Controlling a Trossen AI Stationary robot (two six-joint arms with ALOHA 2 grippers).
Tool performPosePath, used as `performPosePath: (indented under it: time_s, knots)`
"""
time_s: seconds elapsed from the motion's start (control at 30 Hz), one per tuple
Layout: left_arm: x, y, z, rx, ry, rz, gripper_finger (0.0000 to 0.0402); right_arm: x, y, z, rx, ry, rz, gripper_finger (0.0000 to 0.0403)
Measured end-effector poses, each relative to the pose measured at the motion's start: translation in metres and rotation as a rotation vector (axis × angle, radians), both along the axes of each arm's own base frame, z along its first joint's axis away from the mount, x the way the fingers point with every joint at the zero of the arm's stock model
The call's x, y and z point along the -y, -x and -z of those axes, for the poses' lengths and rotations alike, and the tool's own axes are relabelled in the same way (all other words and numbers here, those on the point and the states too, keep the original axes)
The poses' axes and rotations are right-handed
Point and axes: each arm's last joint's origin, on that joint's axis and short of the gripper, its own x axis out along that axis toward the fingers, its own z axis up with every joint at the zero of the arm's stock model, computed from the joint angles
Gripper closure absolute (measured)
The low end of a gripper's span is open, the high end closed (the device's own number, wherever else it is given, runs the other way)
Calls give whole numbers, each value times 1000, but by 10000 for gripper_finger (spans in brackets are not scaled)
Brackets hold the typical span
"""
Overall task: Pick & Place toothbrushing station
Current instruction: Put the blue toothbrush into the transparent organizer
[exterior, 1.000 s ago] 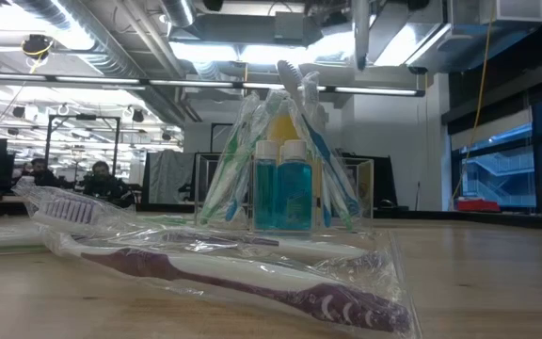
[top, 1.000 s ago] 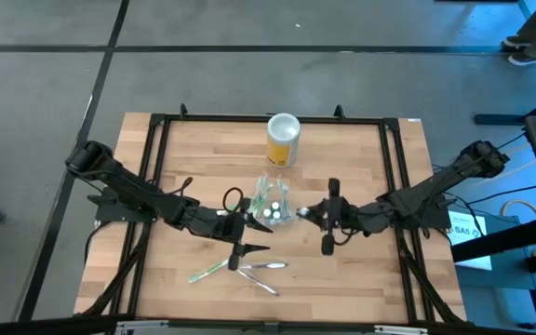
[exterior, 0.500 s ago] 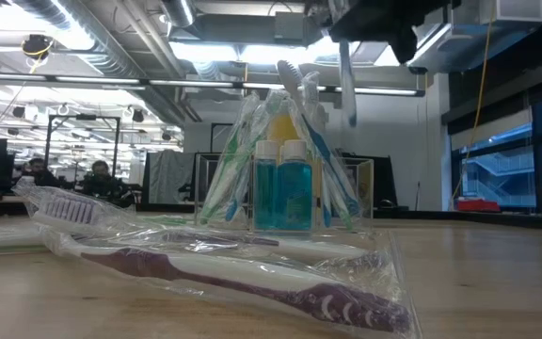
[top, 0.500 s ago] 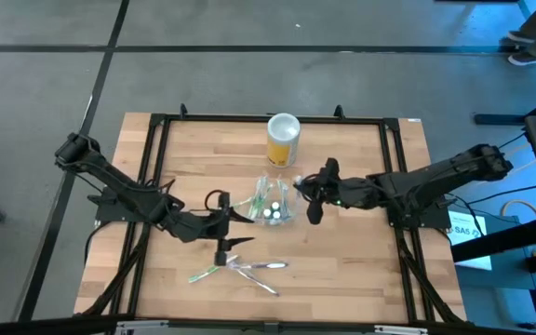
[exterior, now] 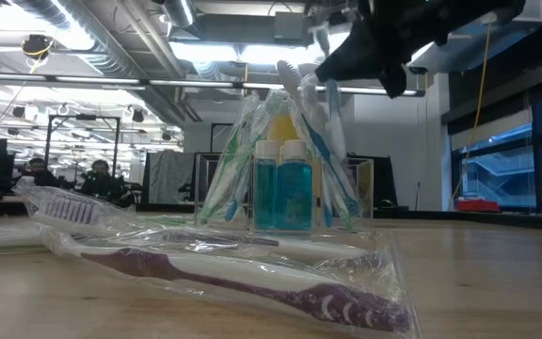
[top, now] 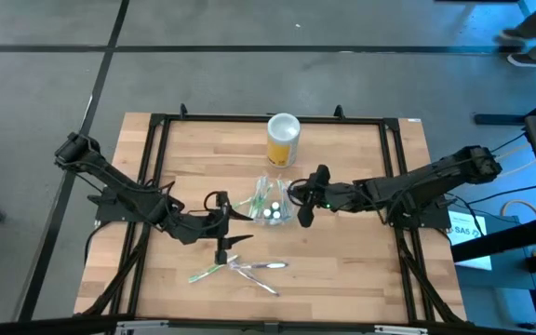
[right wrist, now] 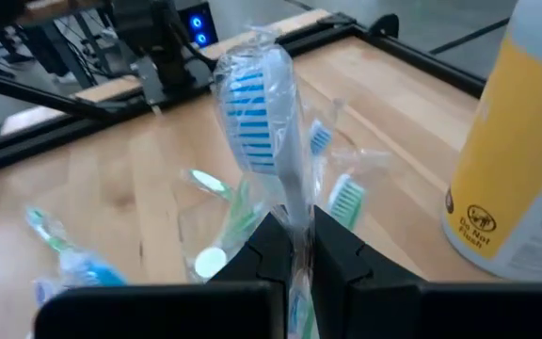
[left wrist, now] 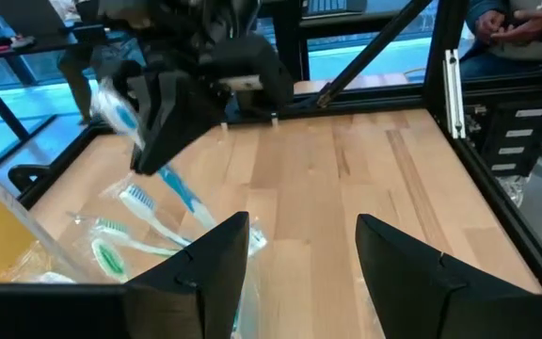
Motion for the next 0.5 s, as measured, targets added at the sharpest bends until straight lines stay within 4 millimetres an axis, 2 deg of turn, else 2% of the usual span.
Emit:
performPosePath:
  time_s: [0.5]
  knots:
    - [0,0,0,0,20,-7,208,1,-16,39,-114,-24,51,384]
